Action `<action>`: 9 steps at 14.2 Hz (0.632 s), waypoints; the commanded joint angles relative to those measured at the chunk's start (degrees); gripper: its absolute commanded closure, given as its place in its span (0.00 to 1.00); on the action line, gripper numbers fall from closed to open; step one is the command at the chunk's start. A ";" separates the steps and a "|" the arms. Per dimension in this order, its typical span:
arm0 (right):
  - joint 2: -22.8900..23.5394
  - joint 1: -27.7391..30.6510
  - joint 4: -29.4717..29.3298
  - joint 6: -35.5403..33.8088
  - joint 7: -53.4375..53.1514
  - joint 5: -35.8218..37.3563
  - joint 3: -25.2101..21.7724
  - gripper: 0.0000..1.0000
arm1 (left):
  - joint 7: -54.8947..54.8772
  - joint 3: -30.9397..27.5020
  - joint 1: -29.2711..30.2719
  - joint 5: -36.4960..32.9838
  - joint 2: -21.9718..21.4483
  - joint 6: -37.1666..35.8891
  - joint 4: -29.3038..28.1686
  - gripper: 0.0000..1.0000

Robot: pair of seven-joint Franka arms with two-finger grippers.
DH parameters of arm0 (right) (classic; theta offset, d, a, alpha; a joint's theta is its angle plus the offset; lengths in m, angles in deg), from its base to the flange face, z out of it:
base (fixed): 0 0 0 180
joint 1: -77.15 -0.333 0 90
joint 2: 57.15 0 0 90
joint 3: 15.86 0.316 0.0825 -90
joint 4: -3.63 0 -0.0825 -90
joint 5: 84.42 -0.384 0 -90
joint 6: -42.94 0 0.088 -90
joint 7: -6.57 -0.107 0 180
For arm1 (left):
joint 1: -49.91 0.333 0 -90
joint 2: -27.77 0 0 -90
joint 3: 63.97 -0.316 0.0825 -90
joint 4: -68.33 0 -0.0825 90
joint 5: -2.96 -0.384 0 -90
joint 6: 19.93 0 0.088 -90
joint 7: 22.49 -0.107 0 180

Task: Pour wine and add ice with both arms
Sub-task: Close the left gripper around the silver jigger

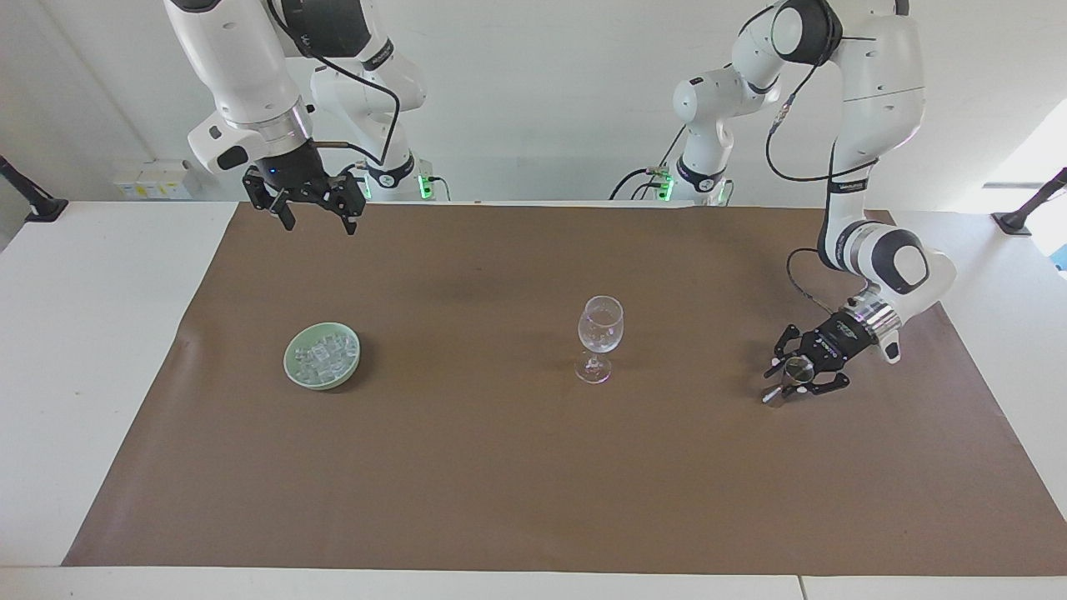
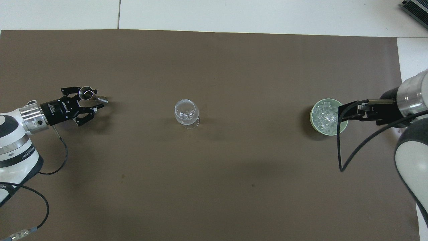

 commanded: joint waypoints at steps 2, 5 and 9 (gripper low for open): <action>-0.51 1.02 0.34 -0.93 1.69 -1.32 0.38 0.00 | -0.93 -0.38 -0.21 1.49 -0.42 0.94 -1.12 0.67; -0.51 1.02 0.34 -0.93 1.77 -1.32 0.38 0.00 | -0.85 -0.38 -0.21 1.49 -0.42 0.94 -1.21 0.75; -0.51 1.02 0.34 -0.93 1.69 -1.32 0.38 0.00 | -0.67 -0.29 -0.04 1.49 -0.42 0.85 -1.21 1.00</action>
